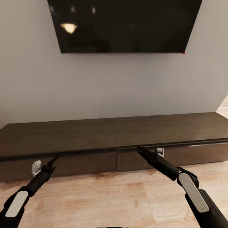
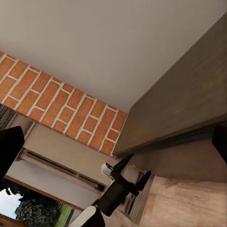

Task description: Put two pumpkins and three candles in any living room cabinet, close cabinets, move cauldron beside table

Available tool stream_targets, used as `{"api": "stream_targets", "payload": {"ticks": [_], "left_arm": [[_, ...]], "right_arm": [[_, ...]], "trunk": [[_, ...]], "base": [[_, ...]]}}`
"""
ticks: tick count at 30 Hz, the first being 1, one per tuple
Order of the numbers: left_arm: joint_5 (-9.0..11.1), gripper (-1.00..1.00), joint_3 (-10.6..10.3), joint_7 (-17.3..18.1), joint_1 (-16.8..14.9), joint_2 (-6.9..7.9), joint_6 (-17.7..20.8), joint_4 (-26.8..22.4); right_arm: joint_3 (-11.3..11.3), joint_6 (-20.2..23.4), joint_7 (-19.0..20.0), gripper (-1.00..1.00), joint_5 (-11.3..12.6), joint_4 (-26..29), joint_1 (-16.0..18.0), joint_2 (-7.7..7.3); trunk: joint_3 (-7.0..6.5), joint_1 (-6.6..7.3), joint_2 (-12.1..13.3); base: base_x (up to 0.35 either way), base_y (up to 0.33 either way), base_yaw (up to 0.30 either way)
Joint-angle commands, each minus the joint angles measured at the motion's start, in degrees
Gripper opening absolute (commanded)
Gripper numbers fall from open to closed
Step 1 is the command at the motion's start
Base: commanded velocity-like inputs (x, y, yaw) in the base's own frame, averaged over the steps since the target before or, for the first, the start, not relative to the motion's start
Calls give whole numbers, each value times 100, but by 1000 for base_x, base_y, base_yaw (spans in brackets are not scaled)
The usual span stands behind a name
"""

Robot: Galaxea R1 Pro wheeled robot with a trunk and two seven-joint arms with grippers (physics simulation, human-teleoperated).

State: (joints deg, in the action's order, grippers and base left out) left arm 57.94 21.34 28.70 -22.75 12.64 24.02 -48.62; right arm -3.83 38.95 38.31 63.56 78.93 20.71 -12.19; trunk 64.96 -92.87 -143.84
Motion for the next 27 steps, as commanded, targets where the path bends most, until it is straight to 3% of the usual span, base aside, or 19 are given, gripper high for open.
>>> {"api": "stream_targets", "payload": {"ticks": [1,27], "left_arm": [[43,100,9,6,-3,-2,51,1],[51,100,2,-102,-2,-59,44,1]], "right_arm": [[-4,33,-8,100,42,1,3,-3],[-4,33,-8,100,43,-1,3,-3]], "trunk": [[5,1,-2],[26,-1,-3]], "base": [[0,0,11],[46,0,1]]}}
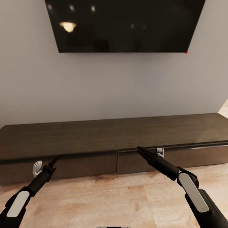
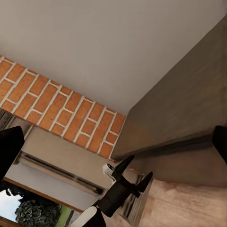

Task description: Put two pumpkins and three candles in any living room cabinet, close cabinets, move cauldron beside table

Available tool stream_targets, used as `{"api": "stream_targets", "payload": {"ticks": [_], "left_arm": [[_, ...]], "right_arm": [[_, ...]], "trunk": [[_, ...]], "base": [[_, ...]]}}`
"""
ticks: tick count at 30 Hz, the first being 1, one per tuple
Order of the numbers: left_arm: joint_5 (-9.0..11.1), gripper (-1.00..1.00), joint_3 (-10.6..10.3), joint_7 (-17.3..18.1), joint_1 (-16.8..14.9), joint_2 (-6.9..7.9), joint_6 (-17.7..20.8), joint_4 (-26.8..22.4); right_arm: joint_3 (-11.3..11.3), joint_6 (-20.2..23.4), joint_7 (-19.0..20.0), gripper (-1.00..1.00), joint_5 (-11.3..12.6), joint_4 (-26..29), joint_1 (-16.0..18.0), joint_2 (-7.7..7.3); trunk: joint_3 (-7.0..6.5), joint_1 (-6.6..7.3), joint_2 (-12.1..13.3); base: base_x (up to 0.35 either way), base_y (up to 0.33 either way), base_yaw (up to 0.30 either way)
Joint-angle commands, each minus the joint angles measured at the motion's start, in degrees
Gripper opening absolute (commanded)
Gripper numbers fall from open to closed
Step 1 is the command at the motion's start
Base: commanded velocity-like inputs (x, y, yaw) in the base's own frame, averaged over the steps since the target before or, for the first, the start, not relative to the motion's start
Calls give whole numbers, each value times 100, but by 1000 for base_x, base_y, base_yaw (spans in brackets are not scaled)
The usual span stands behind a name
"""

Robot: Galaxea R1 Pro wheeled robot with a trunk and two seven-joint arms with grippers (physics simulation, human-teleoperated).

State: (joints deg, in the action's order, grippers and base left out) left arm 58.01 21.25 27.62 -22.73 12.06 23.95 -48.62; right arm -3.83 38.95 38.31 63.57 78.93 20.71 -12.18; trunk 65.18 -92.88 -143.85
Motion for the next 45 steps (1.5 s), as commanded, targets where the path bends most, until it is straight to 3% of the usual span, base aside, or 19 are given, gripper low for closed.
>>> {"api": "stream_targets", "payload": {"ticks": [1,45], "left_arm": [[43,100,11,7,-3,-1,50,1],[44,100,47,-108,-3,-2,40,220]], "right_arm": [[-4,33,-8,100,42,-1,3,-4],[-4,33,28,100,41,8,3,-4]], "trunk": [[5,0,-2],[5,0,-2]], "base": [[109,0,0],[49,0,0]]}}
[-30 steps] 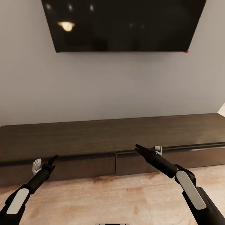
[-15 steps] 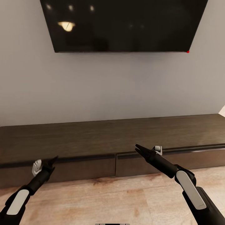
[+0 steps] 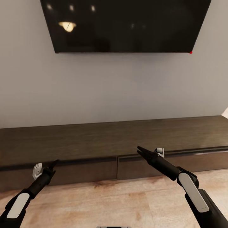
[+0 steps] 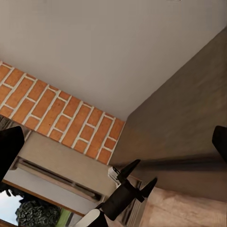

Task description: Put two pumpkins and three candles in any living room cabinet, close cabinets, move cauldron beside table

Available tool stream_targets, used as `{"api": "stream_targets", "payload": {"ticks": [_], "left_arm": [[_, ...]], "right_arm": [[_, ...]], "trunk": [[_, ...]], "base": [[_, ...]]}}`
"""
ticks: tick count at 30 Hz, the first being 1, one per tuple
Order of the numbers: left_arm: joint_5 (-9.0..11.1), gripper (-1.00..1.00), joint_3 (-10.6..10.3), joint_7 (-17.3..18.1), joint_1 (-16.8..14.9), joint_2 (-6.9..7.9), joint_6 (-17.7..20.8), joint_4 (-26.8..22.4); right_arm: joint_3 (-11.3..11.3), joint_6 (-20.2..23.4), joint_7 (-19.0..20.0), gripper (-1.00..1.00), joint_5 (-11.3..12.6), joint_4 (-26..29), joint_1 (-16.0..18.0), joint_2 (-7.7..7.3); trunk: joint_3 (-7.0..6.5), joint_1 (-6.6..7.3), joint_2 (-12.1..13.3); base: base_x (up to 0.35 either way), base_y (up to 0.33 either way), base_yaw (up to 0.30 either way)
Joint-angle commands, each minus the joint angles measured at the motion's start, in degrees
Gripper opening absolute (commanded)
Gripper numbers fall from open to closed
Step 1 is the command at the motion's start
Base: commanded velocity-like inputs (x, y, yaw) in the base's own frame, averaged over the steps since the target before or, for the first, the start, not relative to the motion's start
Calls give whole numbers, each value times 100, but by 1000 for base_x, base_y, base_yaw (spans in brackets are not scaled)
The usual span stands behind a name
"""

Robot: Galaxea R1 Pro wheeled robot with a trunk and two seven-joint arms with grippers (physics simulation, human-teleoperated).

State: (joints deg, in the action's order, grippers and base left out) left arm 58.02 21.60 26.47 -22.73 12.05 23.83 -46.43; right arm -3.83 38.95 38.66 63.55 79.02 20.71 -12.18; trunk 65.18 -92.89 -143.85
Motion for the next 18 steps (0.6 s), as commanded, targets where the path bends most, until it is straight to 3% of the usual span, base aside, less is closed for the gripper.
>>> {"api": "stream_targets", "payload": {"ticks": [1,18], "left_arm": [[43,100,12,7,-3,-1,51,2],[42,100,13,7,-3,-1,51,2]], "right_arm": [[-5,34,-8,100,43,-1,3,-4],[-4,34,-8,100,42,-7,3,-4]], "trunk": [[5,0,-2],[5,0,-2]], "base": [[84,0,0],[36,18,0]]}}
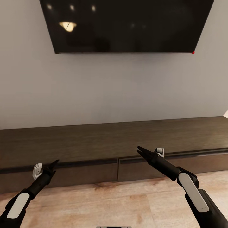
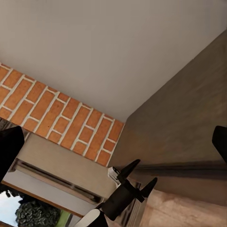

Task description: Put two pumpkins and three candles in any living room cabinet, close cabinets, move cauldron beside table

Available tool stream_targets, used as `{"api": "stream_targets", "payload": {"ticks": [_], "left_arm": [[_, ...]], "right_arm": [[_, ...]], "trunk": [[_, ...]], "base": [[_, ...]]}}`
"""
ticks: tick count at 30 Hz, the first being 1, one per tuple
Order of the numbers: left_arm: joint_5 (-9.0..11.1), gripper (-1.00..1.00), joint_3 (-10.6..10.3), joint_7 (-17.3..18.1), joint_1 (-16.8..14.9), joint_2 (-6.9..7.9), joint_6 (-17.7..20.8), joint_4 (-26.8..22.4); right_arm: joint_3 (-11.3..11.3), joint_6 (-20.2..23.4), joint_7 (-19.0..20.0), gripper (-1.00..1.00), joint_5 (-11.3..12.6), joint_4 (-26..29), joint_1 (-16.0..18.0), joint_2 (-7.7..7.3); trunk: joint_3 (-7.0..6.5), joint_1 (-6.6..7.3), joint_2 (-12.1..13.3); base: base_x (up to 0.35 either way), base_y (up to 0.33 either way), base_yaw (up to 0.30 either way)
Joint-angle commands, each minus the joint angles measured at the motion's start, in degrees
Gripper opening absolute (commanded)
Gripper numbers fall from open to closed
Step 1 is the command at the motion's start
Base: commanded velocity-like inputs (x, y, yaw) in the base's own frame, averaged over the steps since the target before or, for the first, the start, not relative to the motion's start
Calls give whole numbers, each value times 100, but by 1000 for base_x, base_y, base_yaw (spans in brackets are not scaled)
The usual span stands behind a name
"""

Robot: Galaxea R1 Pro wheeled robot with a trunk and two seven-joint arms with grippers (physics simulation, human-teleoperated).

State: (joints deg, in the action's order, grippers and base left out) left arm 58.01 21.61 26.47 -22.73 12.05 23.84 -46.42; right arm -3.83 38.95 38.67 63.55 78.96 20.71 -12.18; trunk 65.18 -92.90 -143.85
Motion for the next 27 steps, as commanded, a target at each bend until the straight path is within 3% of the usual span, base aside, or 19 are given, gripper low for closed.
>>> {"api": "stream_targets", "payload": {"ticks": [1,14,15,27], "left_arm": [[43,100,11,7,-3,-1,51,0],[45,100,20,7,-3,-5,36,33],[48,-100,25,7,-3,-3,38,60],[61,-100,37,7,-3,7,37,125]], "right_arm": [[-4,34,-8,100,43,-2,3,-3],[-4,34,-7,100,43,2,3,-3],[-4,34,-5,100,43,0,3,-3],[-4,34,0,100,43,4,3,-4]], "trunk": [[5,1,-2],[5,1,-2],[5,1,-2],[5,1,-2]], "base": [[0,52,0],[0,35,0],[0,1,0],[0,0,0]]}}
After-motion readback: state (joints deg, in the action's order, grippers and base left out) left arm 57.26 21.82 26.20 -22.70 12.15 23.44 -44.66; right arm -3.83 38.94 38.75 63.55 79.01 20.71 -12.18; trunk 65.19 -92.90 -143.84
